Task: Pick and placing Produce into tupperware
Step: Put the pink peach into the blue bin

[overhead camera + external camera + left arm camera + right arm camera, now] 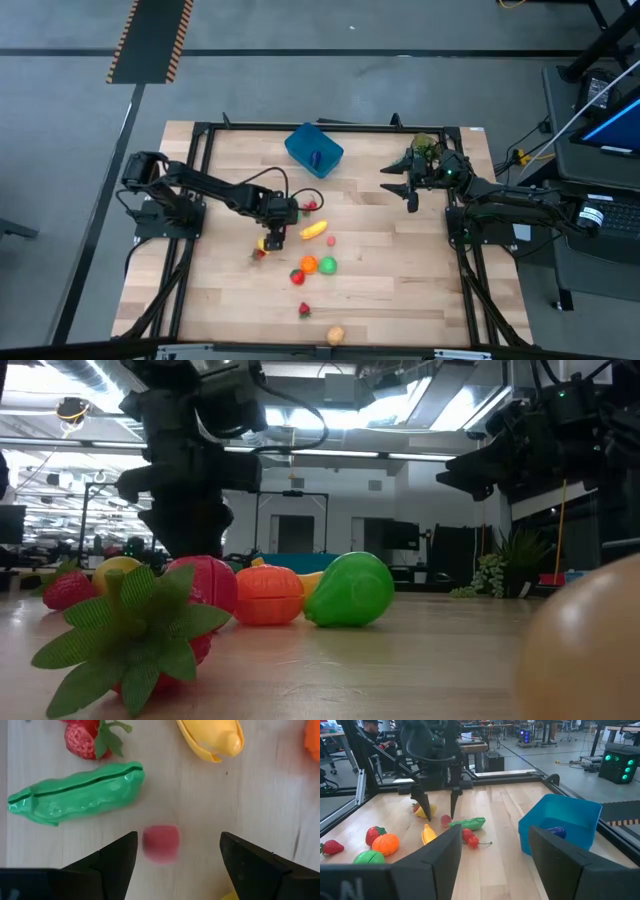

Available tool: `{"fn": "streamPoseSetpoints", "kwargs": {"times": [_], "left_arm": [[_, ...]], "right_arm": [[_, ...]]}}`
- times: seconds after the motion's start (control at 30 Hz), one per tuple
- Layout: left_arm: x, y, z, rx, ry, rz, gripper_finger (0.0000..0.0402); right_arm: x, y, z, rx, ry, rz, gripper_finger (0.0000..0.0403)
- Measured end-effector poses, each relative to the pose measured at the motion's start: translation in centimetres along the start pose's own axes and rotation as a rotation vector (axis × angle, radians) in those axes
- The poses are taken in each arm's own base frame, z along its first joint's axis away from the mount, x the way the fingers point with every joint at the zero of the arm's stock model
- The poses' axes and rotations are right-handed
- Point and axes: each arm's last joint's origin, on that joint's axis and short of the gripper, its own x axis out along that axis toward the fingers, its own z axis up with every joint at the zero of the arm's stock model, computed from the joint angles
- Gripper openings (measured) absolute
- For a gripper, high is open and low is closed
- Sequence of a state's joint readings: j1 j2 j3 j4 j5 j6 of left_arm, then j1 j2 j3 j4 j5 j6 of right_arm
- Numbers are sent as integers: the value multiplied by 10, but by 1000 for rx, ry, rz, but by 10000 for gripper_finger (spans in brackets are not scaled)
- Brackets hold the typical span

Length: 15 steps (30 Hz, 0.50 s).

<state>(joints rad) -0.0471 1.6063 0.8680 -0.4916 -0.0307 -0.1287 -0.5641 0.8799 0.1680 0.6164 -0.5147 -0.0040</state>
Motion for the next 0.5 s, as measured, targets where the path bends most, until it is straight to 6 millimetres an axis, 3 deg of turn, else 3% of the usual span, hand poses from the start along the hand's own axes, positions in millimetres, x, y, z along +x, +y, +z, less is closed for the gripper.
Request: {"fn": "streamPoseSetpoints", "kwargs": {"times": [0.5], "left_arm": [[11, 0, 0, 0, 25, 4, 275]], "right_arm": [[0, 0, 0, 0, 0, 0, 229]]}}
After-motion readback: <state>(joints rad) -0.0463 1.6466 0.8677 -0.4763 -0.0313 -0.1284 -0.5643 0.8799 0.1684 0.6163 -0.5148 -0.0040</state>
